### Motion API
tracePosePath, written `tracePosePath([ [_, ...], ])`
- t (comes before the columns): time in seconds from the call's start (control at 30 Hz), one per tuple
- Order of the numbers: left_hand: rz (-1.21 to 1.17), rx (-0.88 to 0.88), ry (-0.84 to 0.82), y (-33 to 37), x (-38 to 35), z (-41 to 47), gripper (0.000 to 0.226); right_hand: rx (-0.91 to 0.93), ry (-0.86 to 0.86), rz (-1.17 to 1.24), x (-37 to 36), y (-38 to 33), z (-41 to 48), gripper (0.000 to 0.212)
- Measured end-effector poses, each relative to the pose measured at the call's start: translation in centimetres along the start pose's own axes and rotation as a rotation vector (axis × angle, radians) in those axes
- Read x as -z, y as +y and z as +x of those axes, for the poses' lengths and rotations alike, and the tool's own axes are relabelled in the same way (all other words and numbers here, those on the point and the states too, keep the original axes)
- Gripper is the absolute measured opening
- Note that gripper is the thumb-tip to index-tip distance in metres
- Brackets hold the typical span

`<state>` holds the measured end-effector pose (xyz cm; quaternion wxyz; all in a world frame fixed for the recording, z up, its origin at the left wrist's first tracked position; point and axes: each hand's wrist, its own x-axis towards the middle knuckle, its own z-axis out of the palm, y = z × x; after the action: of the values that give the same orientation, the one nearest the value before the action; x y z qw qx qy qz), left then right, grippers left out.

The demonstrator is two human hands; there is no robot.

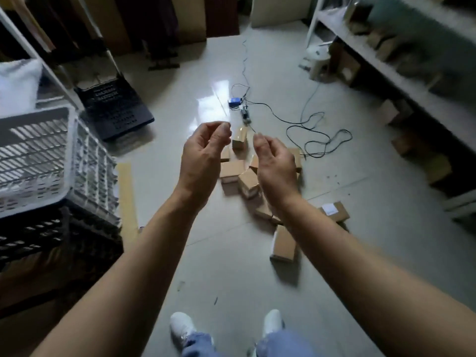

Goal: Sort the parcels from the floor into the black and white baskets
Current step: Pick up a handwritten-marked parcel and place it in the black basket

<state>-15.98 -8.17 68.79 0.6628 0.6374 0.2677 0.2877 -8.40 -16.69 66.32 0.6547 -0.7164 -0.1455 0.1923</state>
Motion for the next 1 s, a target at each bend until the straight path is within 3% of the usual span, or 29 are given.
tracePosePath([
  [0.07, -0.036, 0.023, -0.052, -0.7, -5.0, 0.0, 0.011, -0.028, 0.097, 0.014, 5.5, 0.6, 1.4, 0.018],
  [0.23, -0.041, 0.095, -0.123, -3.3, -13.2, 0.9, 0.017, -0.081, 0.273, 0.011, 15.2, 1.7, 4.8, 0.029],
  [0.43, -0.031, 0.160, -0.148, -6.0, -18.4, 4.3, 0.027, -0.180, 0.321, 0.002, 19.2, 4.1, 9.4, 0.020],
  [0.53, -0.027, 0.200, -0.158, -7.3, -19.8, 6.9, 0.025, -0.207, 0.338, -0.017, 19.5, 5.0, 12.4, 0.034],
  [0.63, -0.021, 0.222, -0.135, -8.6, -20.4, 9.9, 0.019, -0.245, 0.290, -0.036, 19.4, 5.7, 15.9, 0.037],
  [0.8, 0.006, 0.280, -0.080, -10.8, -22.5, 13.9, 0.024, -0.292, 0.242, -0.073, 20.4, 7.7, 21.2, 0.019],
  [1.0, -0.002, 0.345, 0.058, -14.5, -26.1, 16.3, 0.022, -0.320, 0.082, -0.191, 22.9, 11.5, 26.0, 0.021],
])
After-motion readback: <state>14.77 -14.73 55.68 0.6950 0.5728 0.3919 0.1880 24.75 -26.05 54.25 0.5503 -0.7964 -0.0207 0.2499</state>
